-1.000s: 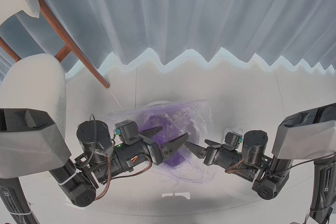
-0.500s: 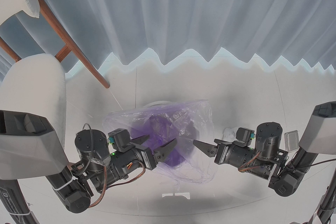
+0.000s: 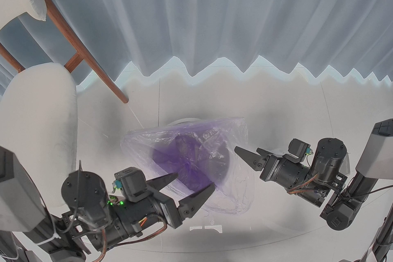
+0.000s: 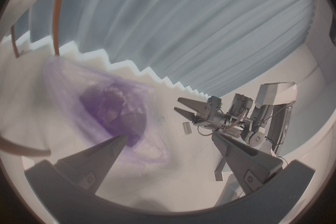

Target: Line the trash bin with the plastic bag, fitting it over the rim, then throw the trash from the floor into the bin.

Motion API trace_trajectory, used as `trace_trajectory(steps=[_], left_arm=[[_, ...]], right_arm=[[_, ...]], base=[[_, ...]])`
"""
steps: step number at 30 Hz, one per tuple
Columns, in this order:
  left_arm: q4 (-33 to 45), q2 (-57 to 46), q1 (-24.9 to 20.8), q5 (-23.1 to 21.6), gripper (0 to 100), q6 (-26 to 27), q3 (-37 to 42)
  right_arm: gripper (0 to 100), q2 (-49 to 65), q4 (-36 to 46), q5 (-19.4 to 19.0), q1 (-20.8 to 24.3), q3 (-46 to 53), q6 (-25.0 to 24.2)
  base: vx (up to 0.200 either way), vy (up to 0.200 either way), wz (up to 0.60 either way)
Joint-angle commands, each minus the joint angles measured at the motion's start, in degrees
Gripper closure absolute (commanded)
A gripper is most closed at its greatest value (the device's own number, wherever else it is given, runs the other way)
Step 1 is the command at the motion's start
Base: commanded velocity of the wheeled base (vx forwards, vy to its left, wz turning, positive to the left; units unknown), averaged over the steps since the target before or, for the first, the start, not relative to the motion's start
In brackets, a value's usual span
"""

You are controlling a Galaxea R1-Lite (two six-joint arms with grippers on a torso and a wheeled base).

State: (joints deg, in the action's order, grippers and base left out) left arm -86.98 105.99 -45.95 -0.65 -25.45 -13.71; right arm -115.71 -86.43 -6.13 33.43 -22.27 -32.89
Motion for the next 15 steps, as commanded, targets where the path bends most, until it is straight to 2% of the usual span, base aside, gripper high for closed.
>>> trace_trajectory(steps=[1,3,4,6,7,11,15], left_arm=[[7.4,-7.5,-1.2,4.2,0,-4.3,7.3],[8.9,-6.5,-0.6,5.4,0,-9.6,7.5],[9.0,-6.4,-0.5,5.4,0,-10.1,7.5],[10.2,-2.2,0.3,6.1,0,-16.9,6.0],[10.2,0.1,1.0,6.7,0,-18.2,5.2],[8.3,8.8,2.6,11.3,0,-19.5,1.8],[1.1,15.7,2.7,14.0,0,-21.2,0.2]], right_arm=[[0,-1.4,-2.4,-0.2,-0.9,2.8,-0.1],[0,-1.4,-2.8,-0.2,-0.9,2.8,-0.1],[0,-1.4,-2.9,-0.2,-1.0,2.8,-0.1],[0,-1.4,-3.0,-0.2,-1.0,2.8,-0.1],[0,-1.6,-3.0,-0.2,-1.0,2.8,-0.1],[0,-2.6,-3.0,-0.2,-0.8,3.0,-0.1],[0,-3.0,-3.0,-0.1,-0.8,3.0,0.0]], base=[[0.000,0.000,0.00],[0.000,0.000,0.00],[0.000,0.000,0.00],[0.000,0.000,0.00],[0.000,0.000,0.00],[0.000,0.000,0.00],[0.000,0.000,0.00]])
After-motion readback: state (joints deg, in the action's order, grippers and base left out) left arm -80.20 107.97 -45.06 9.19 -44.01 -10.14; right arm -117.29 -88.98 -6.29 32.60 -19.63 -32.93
